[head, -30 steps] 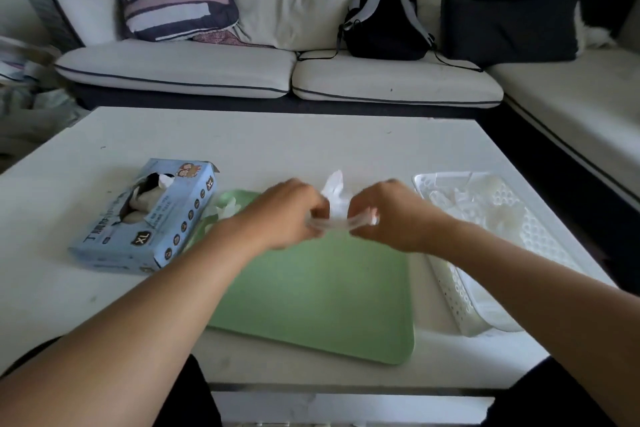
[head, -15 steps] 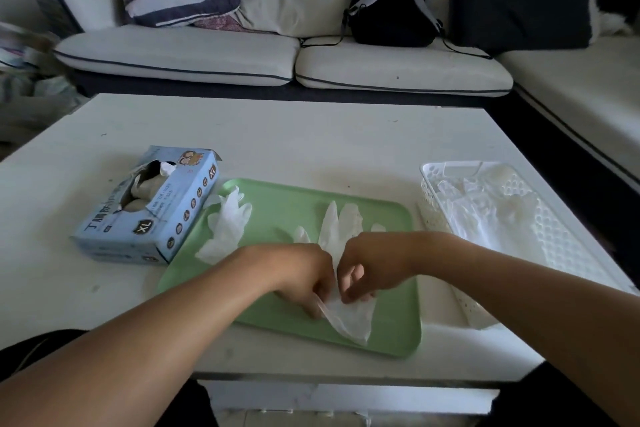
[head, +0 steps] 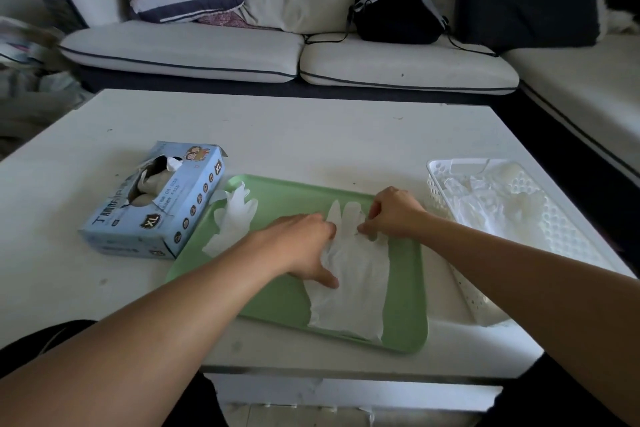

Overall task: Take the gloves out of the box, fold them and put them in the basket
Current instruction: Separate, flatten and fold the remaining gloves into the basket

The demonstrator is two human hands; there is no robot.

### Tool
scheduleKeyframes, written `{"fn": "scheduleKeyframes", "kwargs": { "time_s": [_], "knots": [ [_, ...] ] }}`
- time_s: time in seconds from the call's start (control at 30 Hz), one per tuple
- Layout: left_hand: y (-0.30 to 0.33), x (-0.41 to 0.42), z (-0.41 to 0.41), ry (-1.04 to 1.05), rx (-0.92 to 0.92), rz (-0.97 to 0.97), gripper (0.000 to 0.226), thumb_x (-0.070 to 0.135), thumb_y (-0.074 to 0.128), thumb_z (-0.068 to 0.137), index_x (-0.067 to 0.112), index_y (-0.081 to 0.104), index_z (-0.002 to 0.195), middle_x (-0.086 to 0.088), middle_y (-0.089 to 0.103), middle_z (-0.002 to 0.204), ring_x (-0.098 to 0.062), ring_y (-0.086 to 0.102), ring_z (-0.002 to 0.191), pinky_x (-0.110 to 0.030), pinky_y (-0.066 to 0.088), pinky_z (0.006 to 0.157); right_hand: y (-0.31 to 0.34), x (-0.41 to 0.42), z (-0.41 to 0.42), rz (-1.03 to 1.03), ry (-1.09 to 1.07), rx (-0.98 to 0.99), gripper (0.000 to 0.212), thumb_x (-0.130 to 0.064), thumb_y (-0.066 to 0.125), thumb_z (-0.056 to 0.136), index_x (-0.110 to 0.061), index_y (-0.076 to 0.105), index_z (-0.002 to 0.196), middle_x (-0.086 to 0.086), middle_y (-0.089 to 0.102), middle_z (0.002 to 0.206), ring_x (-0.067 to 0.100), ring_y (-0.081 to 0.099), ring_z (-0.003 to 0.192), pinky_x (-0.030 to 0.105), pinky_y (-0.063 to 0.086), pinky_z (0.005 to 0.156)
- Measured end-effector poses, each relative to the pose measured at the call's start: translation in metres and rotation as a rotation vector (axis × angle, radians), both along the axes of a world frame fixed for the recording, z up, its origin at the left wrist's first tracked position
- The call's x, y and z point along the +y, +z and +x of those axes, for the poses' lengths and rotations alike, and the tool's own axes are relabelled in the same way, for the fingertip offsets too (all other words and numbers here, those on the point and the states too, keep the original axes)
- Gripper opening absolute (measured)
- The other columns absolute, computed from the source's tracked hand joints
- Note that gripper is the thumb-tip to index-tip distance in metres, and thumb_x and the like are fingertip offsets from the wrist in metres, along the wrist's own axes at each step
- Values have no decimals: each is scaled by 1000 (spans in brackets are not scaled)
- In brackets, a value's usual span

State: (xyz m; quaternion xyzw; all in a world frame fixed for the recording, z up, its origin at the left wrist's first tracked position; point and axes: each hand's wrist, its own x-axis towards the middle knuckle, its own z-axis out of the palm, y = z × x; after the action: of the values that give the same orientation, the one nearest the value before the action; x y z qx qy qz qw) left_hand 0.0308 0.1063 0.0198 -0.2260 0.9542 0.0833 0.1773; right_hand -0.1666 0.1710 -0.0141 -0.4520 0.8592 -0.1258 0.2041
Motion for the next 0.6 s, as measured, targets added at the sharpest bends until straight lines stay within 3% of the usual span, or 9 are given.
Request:
{"fn": "scheduleKeyframes", "kwargs": {
  "time_s": [0.07, 0.17, 0.23, 0.4, 0.6],
  "knots": [
    [-7, 5, -1, -31, -82, -18, 83, 65, 81, 70, 19, 52, 132, -1, 50, 125, -26, 55, 116, -38, 46, 88, 0, -3, 0, 8, -5, -24, 17, -30, 85, 73, -18, 74, 69, 0, 73, 80, 11, 62, 70, 16, 37, 45],
    [-16, 7, 0, -39, -124, -28, 89, 64, 84, 66, 16, 48, 132, -2, 45, 130, -27, 50, 118, -40, 44, 89, -2, -5, -4, 13, -52, -54, 9, -18, 77, 77, -10, 78, 81, 8, 74, 88, 16, 58, 70, 19, 39, 46],
    [-18, 7, 0, -49, -122, -39, 96, 65, 85, 65, 15, 45, 137, 0, 41, 139, -27, 48, 121, -43, 47, 94, -4, -7, -7, -5, -82, -55, 14, -15, 72, 78, -5, 77, 85, 11, 72, 89, 22, 61, 76, 22, 41, 49],
    [-16, 10, -2, -49, -142, -31, 105, 65, 85, 65, 12, 39, 144, 5, 34, 152, -29, 45, 125, -43, 47, 95, -9, -12, -6, -62, -163, -120, 36, -38, 80, 78, -4, 73, 85, 4, 63, 76, 20, 59, 72, 24, 40, 52],
    [-16, 10, -3, -47, -169, -33, 104, 65, 85, 64, 11, 40, 142, 3, 30, 155, -29, 43, 128, -46, 49, 99, -14, -16, -10, -54, -176, -157, 23, -19, 77, 79, 0, 77, 92, 7, 64, 77, 17, 56, 68, 21, 41, 51]
  ]
}}
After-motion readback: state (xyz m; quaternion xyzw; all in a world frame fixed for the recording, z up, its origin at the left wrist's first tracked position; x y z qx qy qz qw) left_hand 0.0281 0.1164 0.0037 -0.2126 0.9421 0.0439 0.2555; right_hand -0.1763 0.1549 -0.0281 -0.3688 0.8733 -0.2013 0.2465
